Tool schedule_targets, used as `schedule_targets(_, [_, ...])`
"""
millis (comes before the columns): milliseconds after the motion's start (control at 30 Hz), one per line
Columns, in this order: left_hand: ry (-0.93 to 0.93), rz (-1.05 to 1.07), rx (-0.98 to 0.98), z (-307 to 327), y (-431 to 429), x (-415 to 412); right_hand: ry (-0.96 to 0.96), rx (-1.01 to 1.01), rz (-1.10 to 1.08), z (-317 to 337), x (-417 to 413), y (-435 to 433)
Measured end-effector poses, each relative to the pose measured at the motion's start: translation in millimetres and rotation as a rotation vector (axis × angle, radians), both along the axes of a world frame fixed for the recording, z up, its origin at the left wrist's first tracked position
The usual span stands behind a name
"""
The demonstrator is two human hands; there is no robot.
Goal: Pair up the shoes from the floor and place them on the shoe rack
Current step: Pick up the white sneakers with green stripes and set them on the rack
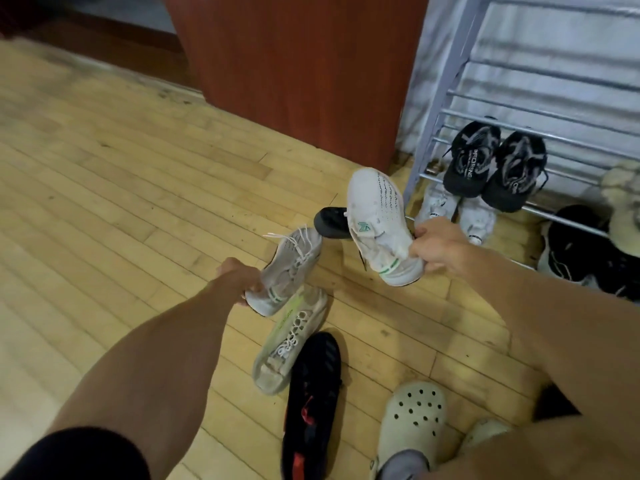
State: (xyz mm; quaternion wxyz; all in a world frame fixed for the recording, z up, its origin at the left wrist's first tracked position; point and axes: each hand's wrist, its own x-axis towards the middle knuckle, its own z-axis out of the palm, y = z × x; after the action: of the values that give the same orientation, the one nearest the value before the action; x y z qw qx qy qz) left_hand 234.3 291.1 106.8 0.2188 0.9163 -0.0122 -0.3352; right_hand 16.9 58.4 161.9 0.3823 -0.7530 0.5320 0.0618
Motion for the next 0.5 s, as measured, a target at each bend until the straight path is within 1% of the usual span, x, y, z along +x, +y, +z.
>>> schedule_targets(67, [-0.049,-0.029,0.013,16,8,-3,-0.019,-0.034,0.015,20,-6,5])
schedule_targets(233, [-0.203,-0.177,0.096,48,32,-12,-0.067,-0.102,0.023,51,-15,20])
schedule_targets(333, [-0.228,-0.169,0.096,62,47,-10,-0.062,-0.106,0.035,57,-14,33])
schedule_targets(433, [-0.171,-0.095,0.004,69,50,-12,-0.104,-0.037,-0.015,56,-11,43])
schedule_targets(500, [-0.104,-0.031,-0.119,72,44,-17,-0.133,0.011,-0.044,61,-12,47])
